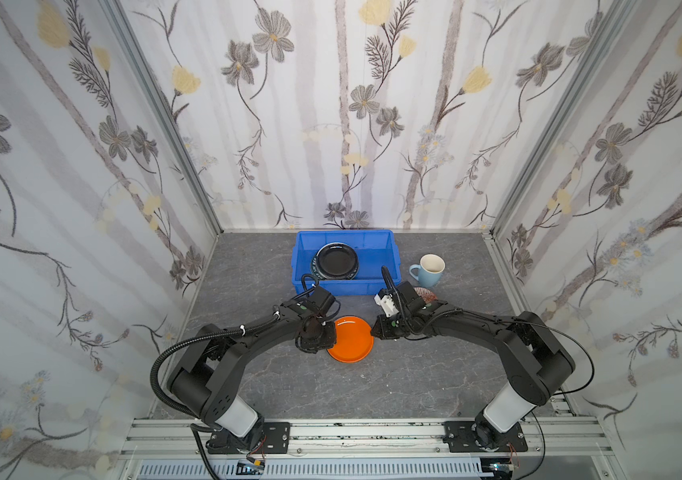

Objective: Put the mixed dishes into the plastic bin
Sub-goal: 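Lower both grippers onto opposite rims of the orange plate and close, then lift the orange plate with both grippers and carry it over the bin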

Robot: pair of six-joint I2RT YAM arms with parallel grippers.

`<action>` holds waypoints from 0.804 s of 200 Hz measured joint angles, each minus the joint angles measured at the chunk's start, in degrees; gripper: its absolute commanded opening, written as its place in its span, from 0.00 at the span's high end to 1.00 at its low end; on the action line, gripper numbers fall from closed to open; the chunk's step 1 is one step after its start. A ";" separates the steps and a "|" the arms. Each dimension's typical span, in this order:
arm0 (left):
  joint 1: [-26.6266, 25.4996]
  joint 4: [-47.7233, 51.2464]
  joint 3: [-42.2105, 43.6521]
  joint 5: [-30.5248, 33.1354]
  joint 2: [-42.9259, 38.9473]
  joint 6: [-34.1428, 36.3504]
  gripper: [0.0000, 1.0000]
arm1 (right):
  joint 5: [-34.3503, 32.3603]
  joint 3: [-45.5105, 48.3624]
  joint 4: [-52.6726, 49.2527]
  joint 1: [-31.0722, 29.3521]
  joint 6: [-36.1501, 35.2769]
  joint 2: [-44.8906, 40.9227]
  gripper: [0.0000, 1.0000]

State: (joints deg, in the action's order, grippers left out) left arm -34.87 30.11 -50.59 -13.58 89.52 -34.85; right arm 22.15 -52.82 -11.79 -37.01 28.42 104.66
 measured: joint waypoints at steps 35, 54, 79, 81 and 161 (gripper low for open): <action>0.00 -0.07 -0.04 -0.13 0.44 0.17 0.75 | 0.02 0.00 -0.09 0.17 0.00 0.28 0.82; 0.00 -0.50 -0.09 -0.37 0.66 0.15 0.75 | 0.07 0.00 -0.09 0.17 0.00 0.39 0.82; 0.00 -1.22 -0.11 -1.07 1.27 0.17 0.76 | 0.28 -0.02 -0.07 0.22 0.00 0.63 0.82; 0.00 -1.25 -0.13 -1.07 1.31 0.17 0.76 | 0.31 -0.04 -0.07 0.22 0.00 0.63 0.82; 0.00 -1.33 -0.79 -1.68 2.67 0.35 0.77 | 1.18 -0.42 0.02 0.22 0.00 1.16 0.83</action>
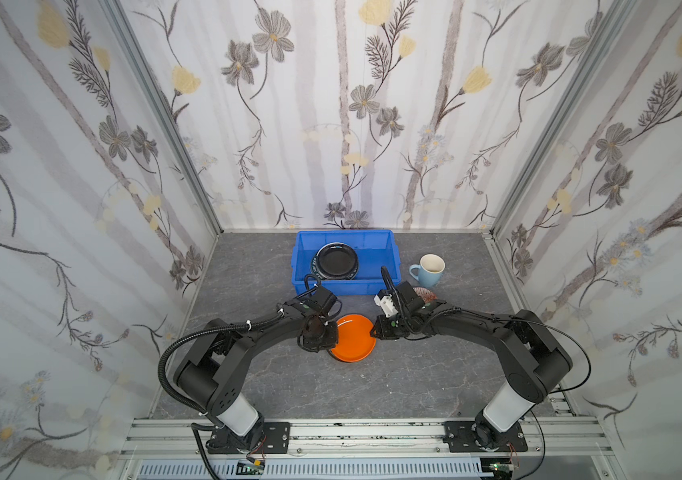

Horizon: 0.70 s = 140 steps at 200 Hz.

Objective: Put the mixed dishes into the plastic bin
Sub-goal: 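Lift the orange plate with both grippers and carry it over the bin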

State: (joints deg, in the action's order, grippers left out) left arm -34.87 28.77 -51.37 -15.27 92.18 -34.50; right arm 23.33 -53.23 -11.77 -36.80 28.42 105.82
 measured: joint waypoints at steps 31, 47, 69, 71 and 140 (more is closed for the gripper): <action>0.00 0.02 -0.26 -0.61 0.46 0.02 0.77 | 0.46 -0.35 0.07 0.00 0.09 0.22 0.93; 0.00 0.11 -0.35 -1.01 0.55 0.02 0.77 | 0.26 -0.46 0.70 0.11 0.42 0.22 0.96; 0.00 0.44 -0.79 -0.96 0.61 0.04 0.73 | 0.11 -0.50 0.59 0.13 0.39 0.17 0.97; 0.00 0.57 -0.87 -0.94 0.61 0.04 0.73 | 0.11 -0.55 0.57 0.15 0.39 0.17 0.97; 4.13 6.43 -8.96 1.14 -3.69 3.50 0.31 | 0.39 -5.95 -2.43 2.10 -0.83 -1.18 0.98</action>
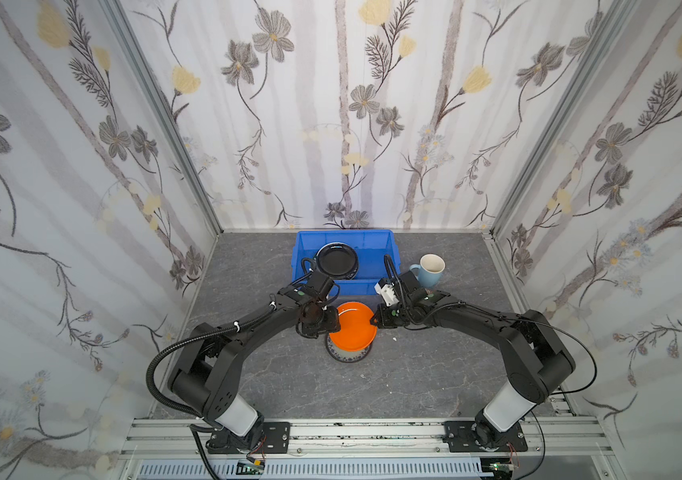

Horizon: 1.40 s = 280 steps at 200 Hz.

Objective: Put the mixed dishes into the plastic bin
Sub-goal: 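Lift the orange plate with both grippers and carry it over the bin, then lower the orange plate onto the black plate in the bin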

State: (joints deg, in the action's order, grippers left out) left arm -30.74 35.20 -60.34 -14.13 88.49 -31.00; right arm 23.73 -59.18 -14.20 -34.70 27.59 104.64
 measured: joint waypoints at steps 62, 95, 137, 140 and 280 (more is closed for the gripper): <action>12.70 6.38 -10.27 -0.76 -5.97 3.63 0.00 | 1.64 -13.62 -4.48 1.95 -1.09 2.16 0.98; 18.16 7.91 -16.39 -1.84 -3.50 5.51 0.00 | 2.54 -25.11 -6.95 3.37 -1.18 8.04 0.97; 22.32 9.14 -25.75 -4.22 5.84 7.56 0.00 | 3.72 -41.00 -10.01 4.96 -1.31 19.67 0.97; 22.56 9.18 -26.49 -4.42 6.56 7.76 0.00 | 3.80 -42.01 -10.08 5.09 -1.25 20.48 0.97; 30.01 9.16 -42.38 -14.23 25.90 10.05 0.00 | 5.44 -65.31 -6.82 8.44 8.11 46.23 0.96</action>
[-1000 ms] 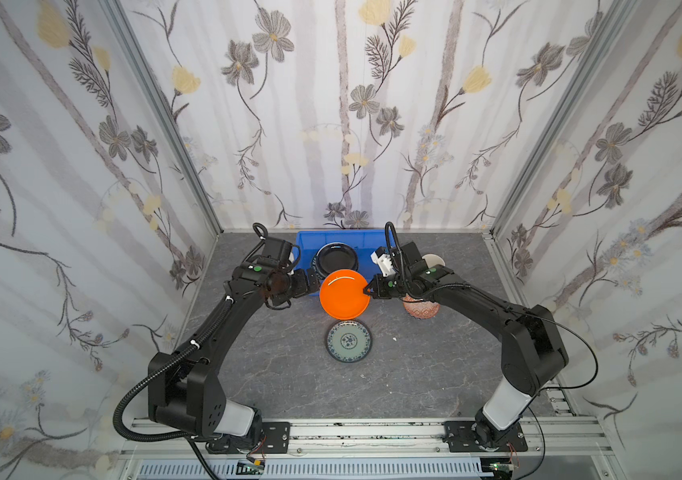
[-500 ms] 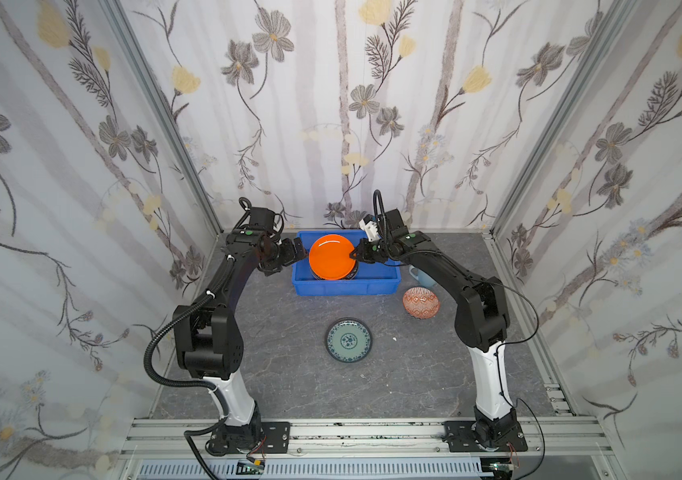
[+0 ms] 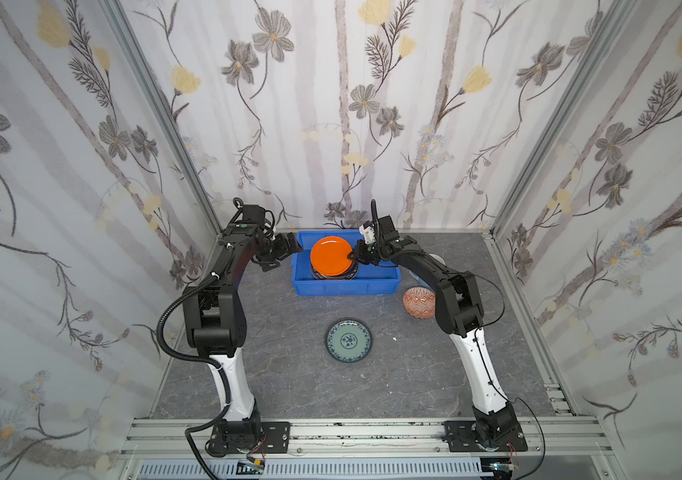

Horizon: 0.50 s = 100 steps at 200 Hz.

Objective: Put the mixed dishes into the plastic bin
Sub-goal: 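Lower the orange plate onto the black plate in the bin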

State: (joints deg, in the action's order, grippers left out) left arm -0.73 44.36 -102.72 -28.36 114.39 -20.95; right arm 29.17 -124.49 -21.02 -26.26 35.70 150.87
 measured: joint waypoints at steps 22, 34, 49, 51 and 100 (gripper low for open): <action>0.15 0.04 -1.40 -0.39 1.55 -0.02 0.00 | 0.44 -1.44 1.22 0.76 0.98 1.60 0.96; 0.15 0.02 -2.32 -0.72 2.34 -0.04 0.00 | 0.48 -2.29 1.31 1.29 1.36 2.45 0.96; 0.20 0.02 -3.15 -1.14 3.23 -0.07 0.00 | 0.46 -2.73 1.31 1.73 1.77 2.93 0.96; 0.20 0.02 -3.21 -1.18 3.34 -0.09 0.00 | 0.46 -2.78 1.31 1.84 1.77 2.95 0.96; 0.31 0.28 -3.89 -1.49 4.92 -0.46 0.00 | 0.59 -3.13 1.33 1.95 1.75 3.74 0.96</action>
State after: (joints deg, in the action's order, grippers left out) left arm -0.43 44.64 -106.61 -29.85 119.31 -21.41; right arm 29.76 -127.61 -19.68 -24.32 37.45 154.61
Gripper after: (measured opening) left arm 0.997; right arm 0.062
